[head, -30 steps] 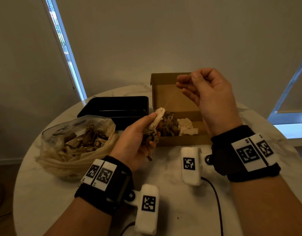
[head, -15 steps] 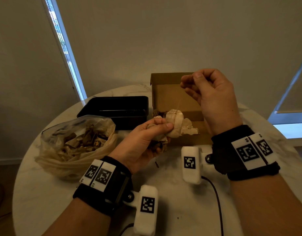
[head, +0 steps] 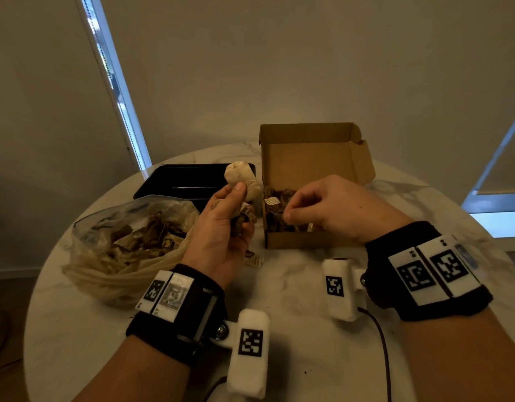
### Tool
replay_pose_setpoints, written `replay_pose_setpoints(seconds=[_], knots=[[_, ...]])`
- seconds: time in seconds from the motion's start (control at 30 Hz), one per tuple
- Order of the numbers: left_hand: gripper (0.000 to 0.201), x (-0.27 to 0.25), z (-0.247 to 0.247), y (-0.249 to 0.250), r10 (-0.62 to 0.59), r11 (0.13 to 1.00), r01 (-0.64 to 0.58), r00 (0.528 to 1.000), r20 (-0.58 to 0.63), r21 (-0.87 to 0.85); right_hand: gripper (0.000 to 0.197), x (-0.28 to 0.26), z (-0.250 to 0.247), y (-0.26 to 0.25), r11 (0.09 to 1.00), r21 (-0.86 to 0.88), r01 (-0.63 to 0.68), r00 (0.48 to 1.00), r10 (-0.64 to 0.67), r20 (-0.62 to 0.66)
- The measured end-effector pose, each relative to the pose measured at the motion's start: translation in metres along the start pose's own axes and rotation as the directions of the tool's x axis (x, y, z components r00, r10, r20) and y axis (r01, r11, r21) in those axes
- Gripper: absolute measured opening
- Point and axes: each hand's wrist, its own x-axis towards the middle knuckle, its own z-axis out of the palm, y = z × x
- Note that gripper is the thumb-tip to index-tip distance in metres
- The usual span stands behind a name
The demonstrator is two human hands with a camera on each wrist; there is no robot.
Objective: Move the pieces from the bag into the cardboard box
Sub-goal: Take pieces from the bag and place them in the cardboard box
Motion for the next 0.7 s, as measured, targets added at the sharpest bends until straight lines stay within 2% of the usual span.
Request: replay_pose_setpoints(seconds=[0.07, 0.13, 0.2, 0.27, 0.33, 0.4, 0.5, 0.6, 0.7], knots=[[0.023, 0.002, -0.002, -0.001, 0.009, 1.0, -0.008, 1.0, -0.012, 0.02, 0.007, -0.002, 0.001, -0.004, 0.996, -0.005, 0.087, 0.994, -0.087, 0.069], [0.022, 0.002, -0.002, -0.003, 0.001, 0.997, -0.001, 1.0, -0.002, 0.076, 0.008, -0.003, 0.002, -0.007, 0.979, 0.085, 0.187, 0.98, -0.192, 0.059], [0.021, 0.002, -0.002, -0.005, -0.019, 0.992, 0.014, 0.999, 0.035, 0.127, 0.009, -0.002, 0.002, -0.009, 0.948, 0.167, 0.272, 0.962, -0.266, -0.053], [0.023, 0.0, -0.001, -0.006, -0.042, 0.986, 0.028, 0.996, 0.083, 0.161, 0.009, 0.001, 0.002, -0.008, 0.929, 0.202, 0.311, 0.945, -0.279, -0.171], [0.028, -0.001, 0.001, -0.007, -0.07, 0.982, 0.047, 0.99, 0.123, 0.183, 0.008, 0.005, 0.003, -0.004, 0.935, 0.206, 0.288, 0.945, -0.242, -0.222], [0.034, -0.003, 0.003, -0.008, -0.094, 0.978, 0.066, 0.986, 0.136, 0.199, 0.009, 0.009, 0.004, 0.002, 0.946, 0.224, 0.235, 0.959, -0.189, -0.209], [0.03, -0.003, 0.003, -0.008, -0.105, 0.973, 0.074, 0.986, 0.133, 0.216, 0.006, 0.011, 0.001, 0.006, 0.931, 0.303, 0.205, 0.965, -0.14, -0.222], [0.03, -0.003, 0.003, -0.007, -0.09, 0.974, 0.068, 0.992, 0.094, 0.217, 0.007, 0.011, -0.008, 0.009, 0.916, 0.359, 0.18, 0.949, -0.066, -0.308], [0.031, -0.001, 0.001, -0.006, -0.09, 0.976, 0.082, 0.995, 0.03, 0.2, 0.008, 0.012, -0.021, 0.019, 0.925, 0.372, 0.081, 0.927, 0.068, -0.37]])
